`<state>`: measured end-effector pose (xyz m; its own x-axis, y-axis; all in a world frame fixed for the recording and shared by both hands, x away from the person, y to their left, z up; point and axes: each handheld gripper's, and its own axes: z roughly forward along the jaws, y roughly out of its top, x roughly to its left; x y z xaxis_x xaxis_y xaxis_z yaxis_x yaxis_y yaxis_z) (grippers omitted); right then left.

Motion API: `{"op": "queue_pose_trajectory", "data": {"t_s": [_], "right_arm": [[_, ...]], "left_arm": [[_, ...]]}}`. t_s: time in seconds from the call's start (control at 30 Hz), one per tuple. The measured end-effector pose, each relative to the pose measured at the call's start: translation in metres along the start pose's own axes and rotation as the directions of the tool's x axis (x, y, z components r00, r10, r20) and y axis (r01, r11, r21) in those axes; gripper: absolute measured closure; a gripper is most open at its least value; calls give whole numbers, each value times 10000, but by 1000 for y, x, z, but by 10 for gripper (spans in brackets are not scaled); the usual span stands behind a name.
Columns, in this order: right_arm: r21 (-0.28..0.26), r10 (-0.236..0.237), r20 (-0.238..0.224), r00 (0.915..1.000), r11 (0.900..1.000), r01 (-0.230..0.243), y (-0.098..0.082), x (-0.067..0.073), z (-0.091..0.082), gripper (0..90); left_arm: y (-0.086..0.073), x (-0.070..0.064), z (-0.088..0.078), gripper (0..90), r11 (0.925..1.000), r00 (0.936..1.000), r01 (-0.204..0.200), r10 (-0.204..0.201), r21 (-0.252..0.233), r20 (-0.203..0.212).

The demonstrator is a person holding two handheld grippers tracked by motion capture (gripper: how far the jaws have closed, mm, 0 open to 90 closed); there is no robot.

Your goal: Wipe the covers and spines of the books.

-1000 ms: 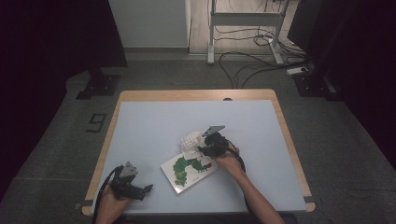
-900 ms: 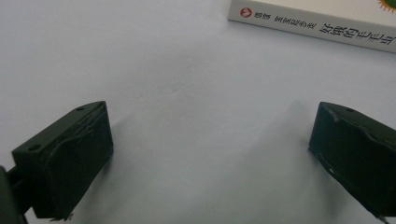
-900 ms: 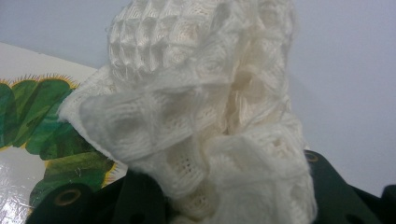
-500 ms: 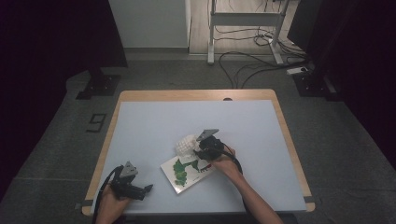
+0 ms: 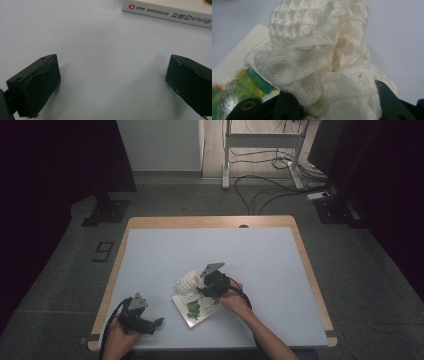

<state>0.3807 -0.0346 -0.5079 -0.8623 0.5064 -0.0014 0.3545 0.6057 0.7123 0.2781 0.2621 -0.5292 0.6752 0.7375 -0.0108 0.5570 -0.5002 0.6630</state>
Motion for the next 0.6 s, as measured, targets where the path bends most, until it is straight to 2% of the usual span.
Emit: {"op": "queue_pose_trajectory", "data": {"t_s": [0.6], "right_arm": [[-147,-720,-926,9931,9974,709,18,39,17,617]], "left_arm": [[0,0,0,0,10000,10000,4,-4,3,1]]}}
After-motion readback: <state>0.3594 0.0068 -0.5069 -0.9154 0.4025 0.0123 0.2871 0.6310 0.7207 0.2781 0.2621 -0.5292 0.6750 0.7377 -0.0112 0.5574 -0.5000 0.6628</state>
